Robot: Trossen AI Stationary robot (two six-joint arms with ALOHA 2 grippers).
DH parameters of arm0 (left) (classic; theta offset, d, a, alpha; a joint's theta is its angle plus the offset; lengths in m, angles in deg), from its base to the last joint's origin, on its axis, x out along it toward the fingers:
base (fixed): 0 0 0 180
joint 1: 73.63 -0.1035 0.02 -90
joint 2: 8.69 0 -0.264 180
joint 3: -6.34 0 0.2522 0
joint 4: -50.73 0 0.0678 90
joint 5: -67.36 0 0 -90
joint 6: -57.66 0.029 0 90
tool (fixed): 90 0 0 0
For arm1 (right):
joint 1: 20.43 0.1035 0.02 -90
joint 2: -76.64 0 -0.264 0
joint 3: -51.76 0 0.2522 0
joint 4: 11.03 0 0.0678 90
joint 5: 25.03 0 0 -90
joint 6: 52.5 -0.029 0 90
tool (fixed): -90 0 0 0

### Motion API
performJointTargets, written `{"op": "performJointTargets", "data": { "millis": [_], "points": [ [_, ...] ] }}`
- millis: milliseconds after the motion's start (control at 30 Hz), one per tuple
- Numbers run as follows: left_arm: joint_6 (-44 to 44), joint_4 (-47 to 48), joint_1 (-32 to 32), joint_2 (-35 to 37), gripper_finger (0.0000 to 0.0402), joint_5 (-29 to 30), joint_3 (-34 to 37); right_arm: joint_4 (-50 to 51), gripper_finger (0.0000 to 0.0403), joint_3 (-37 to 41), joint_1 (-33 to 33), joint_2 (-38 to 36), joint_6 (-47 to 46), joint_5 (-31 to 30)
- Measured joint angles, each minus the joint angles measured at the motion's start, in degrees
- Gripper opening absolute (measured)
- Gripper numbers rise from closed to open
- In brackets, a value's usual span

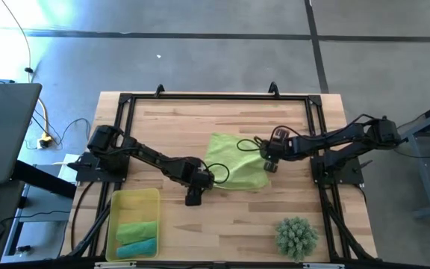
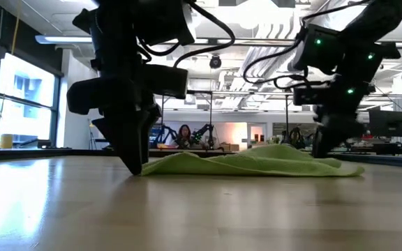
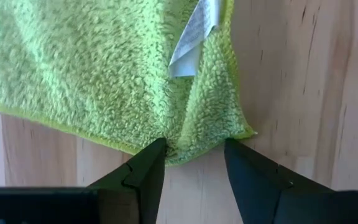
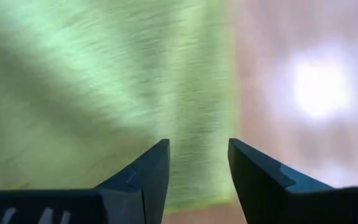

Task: Roll microfiber towels into tight, uniform cylinder then place into a basket
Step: Roll the light green microfiber towel

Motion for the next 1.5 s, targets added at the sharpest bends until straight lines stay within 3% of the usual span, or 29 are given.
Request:
{"op": "performJointTargets", "data": {
  "millis": [133, 267, 333, 500, 600, 967, 1100, 1267, 1400, 1500],
  "points": [
    [-1.1, -0.2, 0.0, 0.0, 0.0156, 0.2, 0.0, -1.5, 0.0155, -0.8, 0.0, 0.0, -0.3, -10.6],
    [-1.2, -0.4, 0.0, 0.0, 0.0156, 0.3, 0.0, -1.1, 0.0155, -4.7, 0.0, 0.0, -0.3, -11.9],
    [-1.3, -0.4, 0.0, 0.0, 0.0156, 0.3, 0.0, -0.4, 0.0155, -7.3, 0.0, 0.0, -1.1, -6.9],
    [-1.4, -0.6, 0.0, 0.0, 0.0156, 0.4, 0.0, 0.4, 0.0155, -9.5, 0.2, 0.0, -6.4, 17.0],
    [-1.4, -0.6, 0.0, 0.1, 0.0156, 0.4, 0.0, 0.7, 0.0155, -8.3, 1.1, 0.0, -8.1, 20.9],
    [-1.4, -0.7, 0.0, 0.1, 0.0156, -0.9, -0.1, -2.1, 0.0155, -0.3, -1.0, 0.0, -13.9, 9.7],
    [-1.2, -0.7, 0.4, 0.1, 0.0156, -0.9, -0.1, -8.1, 0.0155, 1.8, -3.8, 0.0, -10.2, 6.0],
    [-1.2, -0.7, 0.5, 0.1, 0.0156, -0.9, -0.1, -22.4, 0.0155, 5.2, -7.6, 0.0, -0.4, 1.5],
    [-1.2, -0.7, 0.5, 0.1, 0.0156, -0.9, -0.1, -29.1, 0.0155, 5.8, -9.8, 0.0, 1.1, 1.4],
    [-1.2, -0.7, 0.5, 0.1, 0.0156, -0.8, -0.1, -26.7, 0.0155, 4.3, -10.1, -0.2, -1.9, 5.0]
  ]
}}
